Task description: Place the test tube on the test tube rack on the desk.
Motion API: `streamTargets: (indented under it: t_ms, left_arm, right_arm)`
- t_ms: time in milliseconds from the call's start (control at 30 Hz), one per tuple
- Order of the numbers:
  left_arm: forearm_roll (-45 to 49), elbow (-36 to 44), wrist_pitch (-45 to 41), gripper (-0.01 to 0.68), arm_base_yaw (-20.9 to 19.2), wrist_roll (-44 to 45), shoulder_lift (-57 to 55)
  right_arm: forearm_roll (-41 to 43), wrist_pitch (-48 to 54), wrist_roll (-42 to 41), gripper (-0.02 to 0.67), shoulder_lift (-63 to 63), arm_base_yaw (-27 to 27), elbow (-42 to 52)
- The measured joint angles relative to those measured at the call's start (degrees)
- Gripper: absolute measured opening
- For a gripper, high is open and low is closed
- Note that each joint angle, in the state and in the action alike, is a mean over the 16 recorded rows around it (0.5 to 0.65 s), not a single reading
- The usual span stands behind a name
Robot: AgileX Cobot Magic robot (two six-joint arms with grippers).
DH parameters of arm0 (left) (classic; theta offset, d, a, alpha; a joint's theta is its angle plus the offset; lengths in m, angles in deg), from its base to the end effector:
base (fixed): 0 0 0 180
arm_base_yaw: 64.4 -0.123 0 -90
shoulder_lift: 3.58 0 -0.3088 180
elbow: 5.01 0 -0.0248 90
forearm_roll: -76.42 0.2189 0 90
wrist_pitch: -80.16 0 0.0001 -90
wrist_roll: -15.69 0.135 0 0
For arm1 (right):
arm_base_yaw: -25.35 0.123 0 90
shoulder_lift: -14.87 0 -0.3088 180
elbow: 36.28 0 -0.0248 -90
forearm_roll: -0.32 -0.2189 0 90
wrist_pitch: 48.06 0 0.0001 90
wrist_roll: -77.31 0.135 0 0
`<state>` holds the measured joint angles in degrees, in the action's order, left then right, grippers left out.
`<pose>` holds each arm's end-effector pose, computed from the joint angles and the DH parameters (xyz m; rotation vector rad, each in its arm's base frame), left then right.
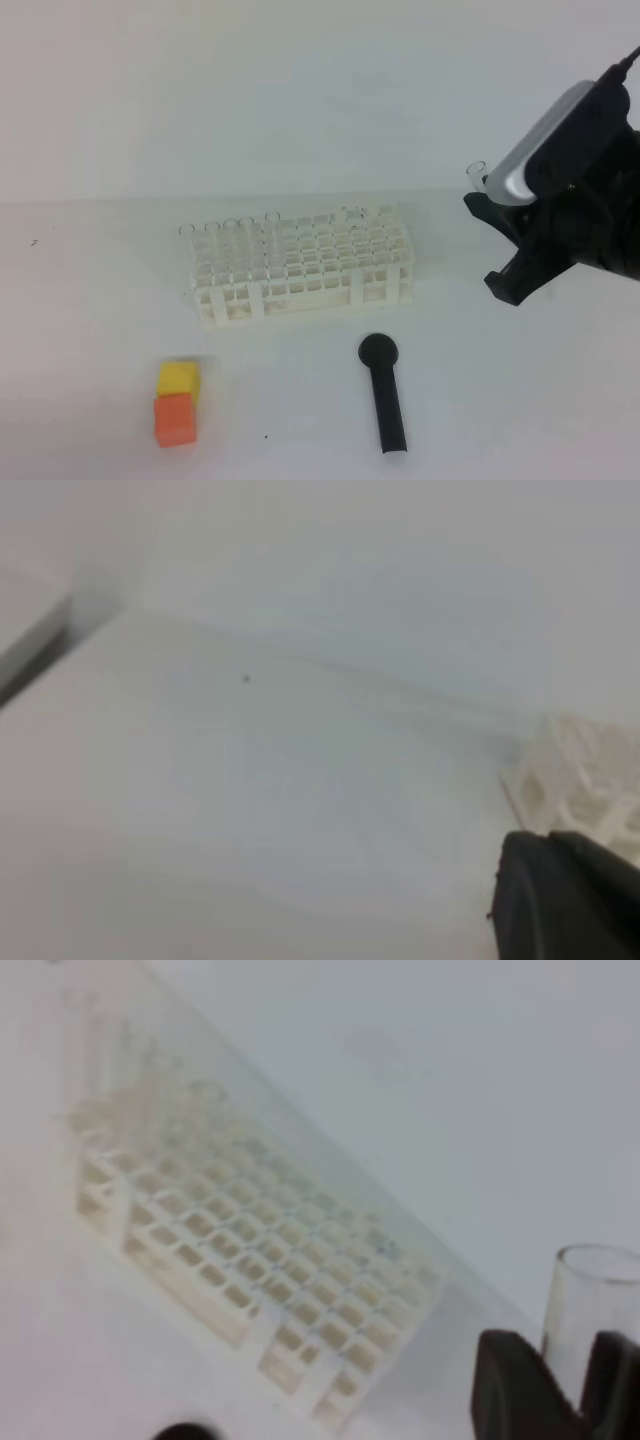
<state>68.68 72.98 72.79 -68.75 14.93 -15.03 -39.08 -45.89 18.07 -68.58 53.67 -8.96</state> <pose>0.0501 0.0015 0.1953 -0.1752 1.6798 -0.0681 0.2651 0.1466 0.3237 -0.8162 1.7868 0.1205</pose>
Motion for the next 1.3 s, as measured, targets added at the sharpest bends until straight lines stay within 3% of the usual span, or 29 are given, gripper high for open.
streamTargets:
  t_ms: [333,500,967,1300]
  left_arm:
    - [0.1,0.0,-11.6,-0.001,1.9,0.4,5.0]
    - [0.4,0.0,-12.5,-0.001,3.1,0.9,5.0]
    - [0.6,0.0,-12.6,-0.001,3.6,1.1,5.0]
    - [0.6,0.0,-12.6,-0.001,3.6,1.3,5.0]
  right_arm:
    - [26.4,-19.7,36.4,0.125,-0.9,2.1,6.7]
    - [36.2,-27.6,49.2,0.125,-3.6,2.1,8.2]
    - [53.9,-47.3,61.8,0.125,-17.7,2.3,5.6]
    - [65.5,-45.2,65.2,0.125,-21.3,2.4,0.8]
